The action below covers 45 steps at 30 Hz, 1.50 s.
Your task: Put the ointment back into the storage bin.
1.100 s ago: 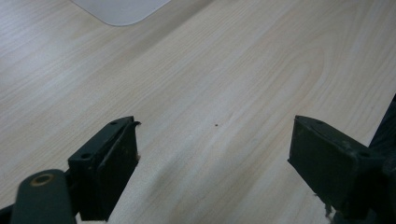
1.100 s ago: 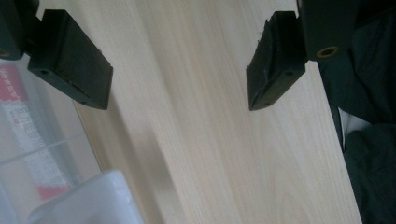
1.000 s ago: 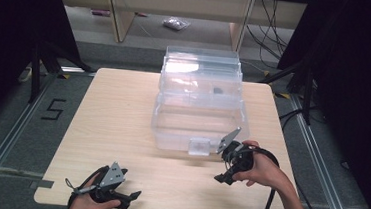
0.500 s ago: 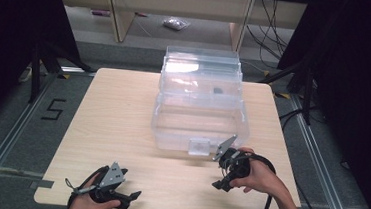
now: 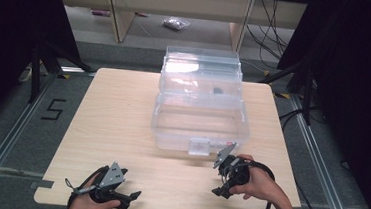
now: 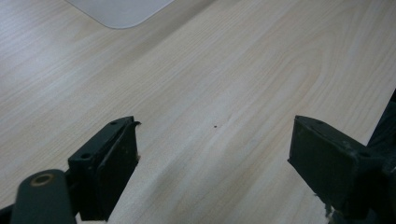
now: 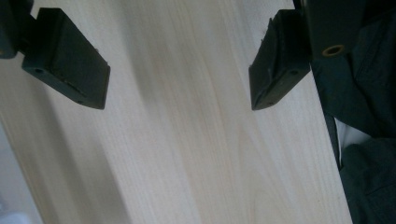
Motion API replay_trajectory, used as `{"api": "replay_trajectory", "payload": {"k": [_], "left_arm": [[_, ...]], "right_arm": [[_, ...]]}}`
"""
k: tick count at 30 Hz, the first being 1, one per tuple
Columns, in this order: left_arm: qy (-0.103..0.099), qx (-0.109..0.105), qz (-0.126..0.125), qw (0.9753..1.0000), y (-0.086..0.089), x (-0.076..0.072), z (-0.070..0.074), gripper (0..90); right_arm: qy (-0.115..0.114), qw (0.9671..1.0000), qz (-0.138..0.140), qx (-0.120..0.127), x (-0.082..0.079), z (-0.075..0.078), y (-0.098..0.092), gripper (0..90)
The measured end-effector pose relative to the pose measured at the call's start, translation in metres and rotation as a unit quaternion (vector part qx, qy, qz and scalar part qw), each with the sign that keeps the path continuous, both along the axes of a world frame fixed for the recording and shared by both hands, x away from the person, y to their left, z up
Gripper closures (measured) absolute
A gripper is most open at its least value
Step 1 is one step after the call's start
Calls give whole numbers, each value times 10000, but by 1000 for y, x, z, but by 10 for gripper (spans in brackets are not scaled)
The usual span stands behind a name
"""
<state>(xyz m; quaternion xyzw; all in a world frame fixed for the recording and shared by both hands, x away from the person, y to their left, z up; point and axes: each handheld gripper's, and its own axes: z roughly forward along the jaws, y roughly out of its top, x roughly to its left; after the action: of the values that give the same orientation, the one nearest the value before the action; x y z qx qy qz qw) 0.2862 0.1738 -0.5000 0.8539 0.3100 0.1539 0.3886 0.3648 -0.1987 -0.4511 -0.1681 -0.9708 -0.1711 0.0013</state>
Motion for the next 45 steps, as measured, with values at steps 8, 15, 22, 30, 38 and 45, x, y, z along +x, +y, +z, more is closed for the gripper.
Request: {"api": "replay_trajectory", "payload": {"k": [8,15,22,30,38,45], "left_arm": [[14,-49,28,10000,-1,0,-1,151],[37,-116,31,9999,-2,-1,0,151],[33,-117,31,9999,-2,-1,0,151],[37,-115,24,9999,-2,-1,0,151],[34,-34,10,10000,-1,-1,1,151],[-4,-13,1,10000,-1,-1,0,151]], "right_arm": [[16,9999,-31,102,-9,-11,-5,217],[42,9996,-129,251,-17,-29,-15,219],[19,9996,-148,245,-24,-30,-15,214],[-36,9993,-229,304,-35,-30,-18,211],[-76,9987,-271,433,-45,-37,-25,207],[-184,9977,-324,562,-51,-41,-30,195]]}}
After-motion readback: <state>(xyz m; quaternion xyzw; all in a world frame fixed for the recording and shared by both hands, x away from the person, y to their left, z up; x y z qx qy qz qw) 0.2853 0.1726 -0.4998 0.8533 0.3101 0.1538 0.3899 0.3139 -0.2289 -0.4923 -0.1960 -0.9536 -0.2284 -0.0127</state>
